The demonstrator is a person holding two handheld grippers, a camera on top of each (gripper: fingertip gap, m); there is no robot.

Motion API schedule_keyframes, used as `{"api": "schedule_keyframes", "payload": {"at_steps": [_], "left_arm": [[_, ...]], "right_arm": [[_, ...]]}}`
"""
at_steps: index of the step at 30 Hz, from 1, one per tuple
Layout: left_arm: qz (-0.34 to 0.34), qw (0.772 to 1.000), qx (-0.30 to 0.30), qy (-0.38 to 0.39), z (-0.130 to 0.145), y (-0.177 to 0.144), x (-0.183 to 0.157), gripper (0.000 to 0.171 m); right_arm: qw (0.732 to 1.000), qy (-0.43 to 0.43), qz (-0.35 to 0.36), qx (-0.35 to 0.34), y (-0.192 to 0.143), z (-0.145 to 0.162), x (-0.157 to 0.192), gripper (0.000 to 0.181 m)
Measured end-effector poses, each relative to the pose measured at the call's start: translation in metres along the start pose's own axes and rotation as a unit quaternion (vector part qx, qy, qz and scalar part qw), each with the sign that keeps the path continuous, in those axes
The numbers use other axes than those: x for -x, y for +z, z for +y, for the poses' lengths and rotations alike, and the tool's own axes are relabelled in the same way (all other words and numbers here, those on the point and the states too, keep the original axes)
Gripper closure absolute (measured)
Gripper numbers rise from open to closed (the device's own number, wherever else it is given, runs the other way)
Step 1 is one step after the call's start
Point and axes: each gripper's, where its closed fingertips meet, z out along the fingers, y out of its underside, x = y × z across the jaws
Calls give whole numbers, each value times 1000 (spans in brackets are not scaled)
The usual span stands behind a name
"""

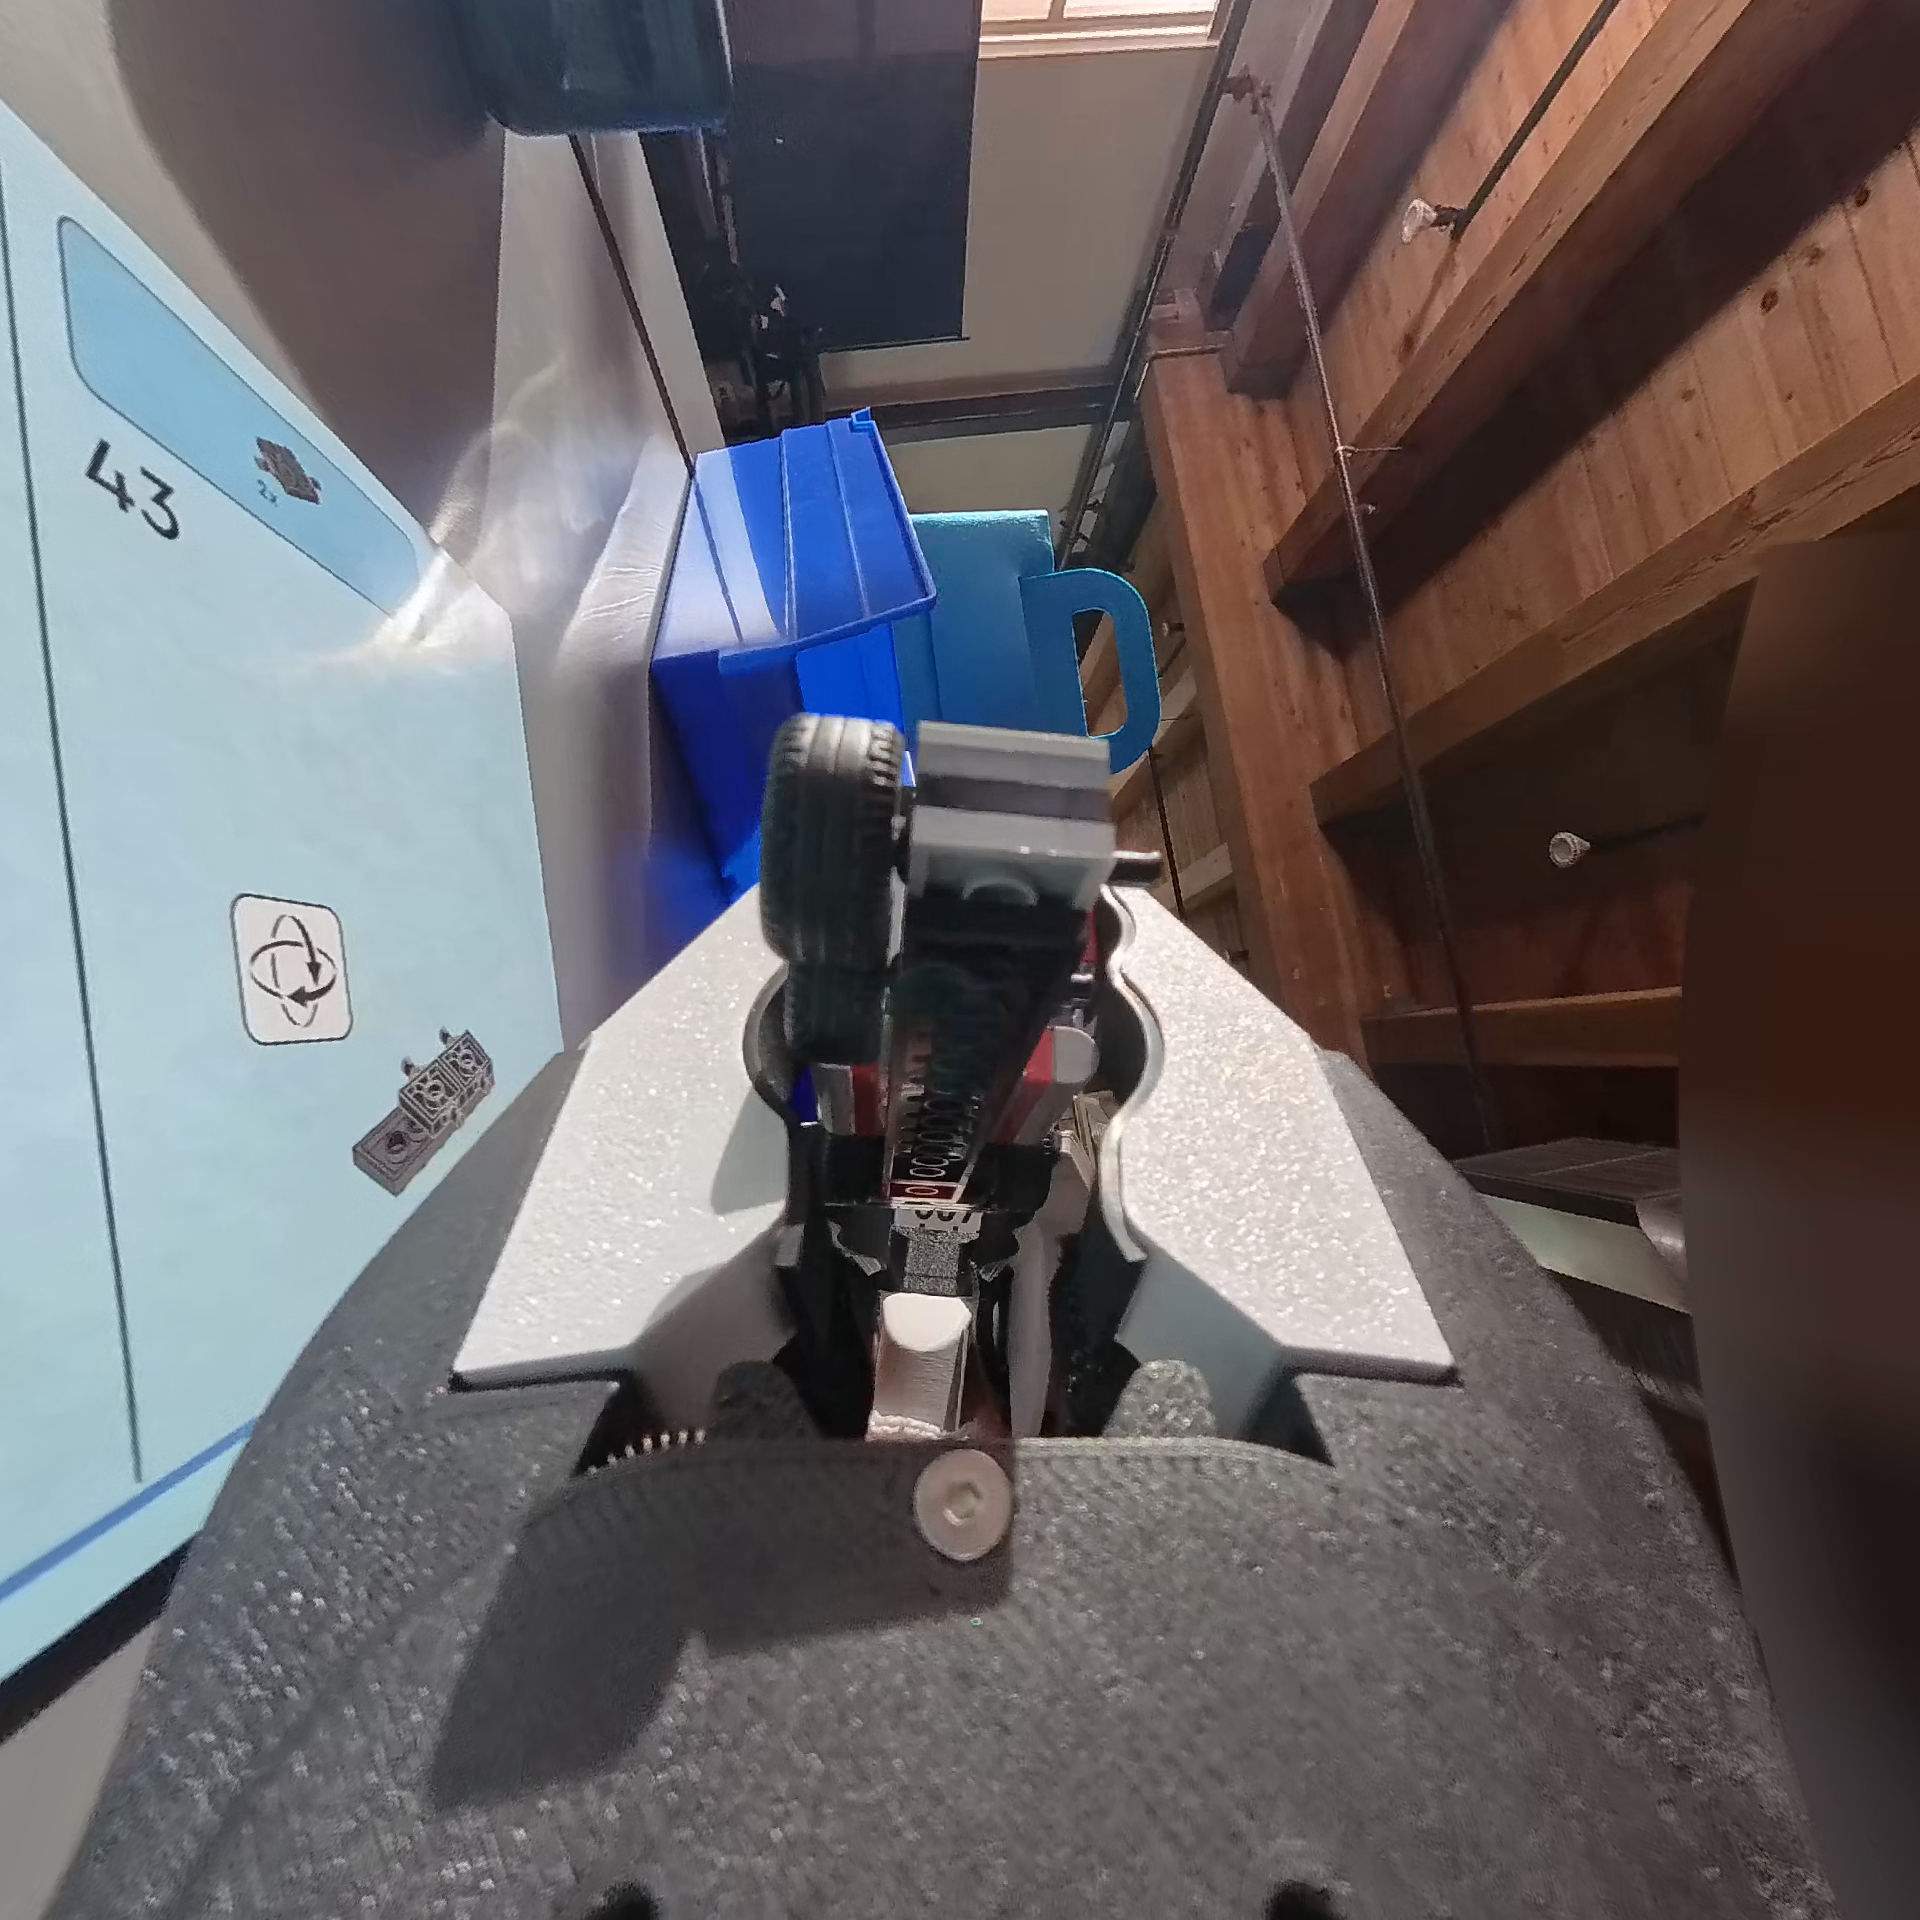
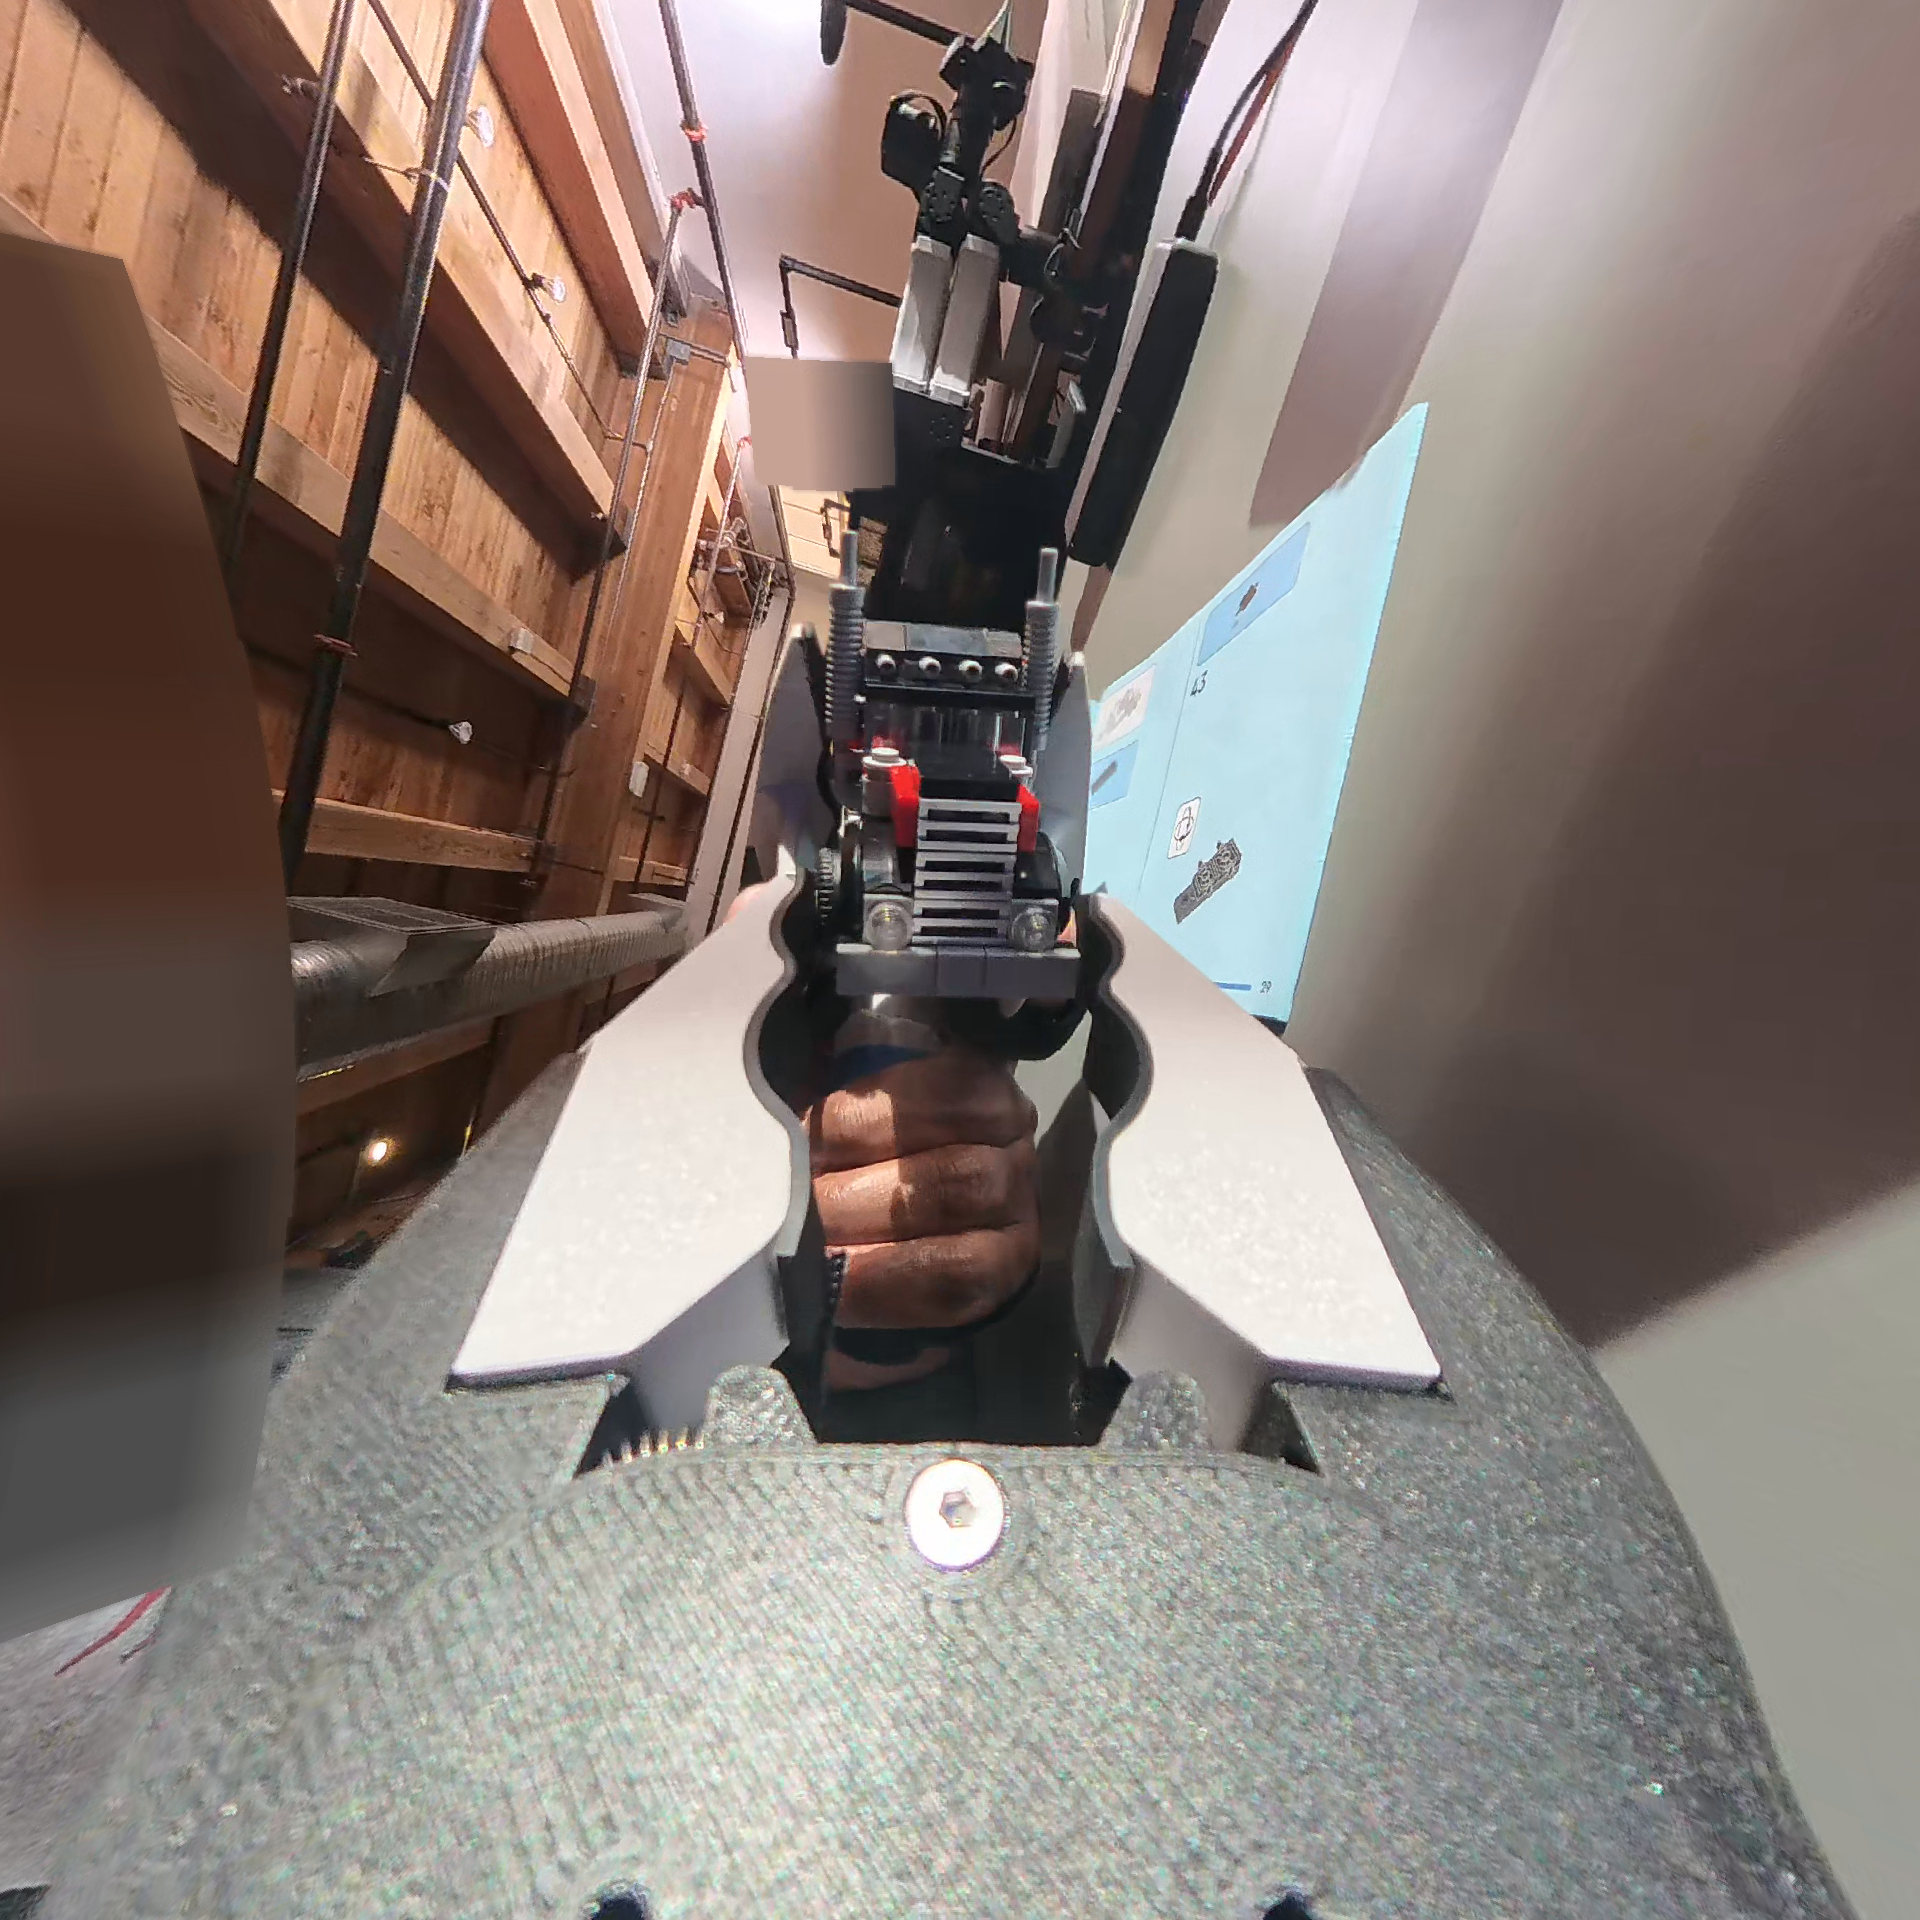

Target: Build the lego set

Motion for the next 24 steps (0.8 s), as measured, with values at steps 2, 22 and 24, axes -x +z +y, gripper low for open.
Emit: {"api": "schedule_keyframes", "payload": {"at_steps": [2,22,24], "left_arm": [[6,1000,1,5,0,0,-2,119],[44,996,5,80,3,2,-24,118],[36,996,2,76,2,2,-20,118]], "right_arm": [[1000,-10,1,-3,0,0,2,130],[999,-44,-10,-16,-2,-2,12,133],[999,-33,-10,-13,-1,-3,10,134]]}}
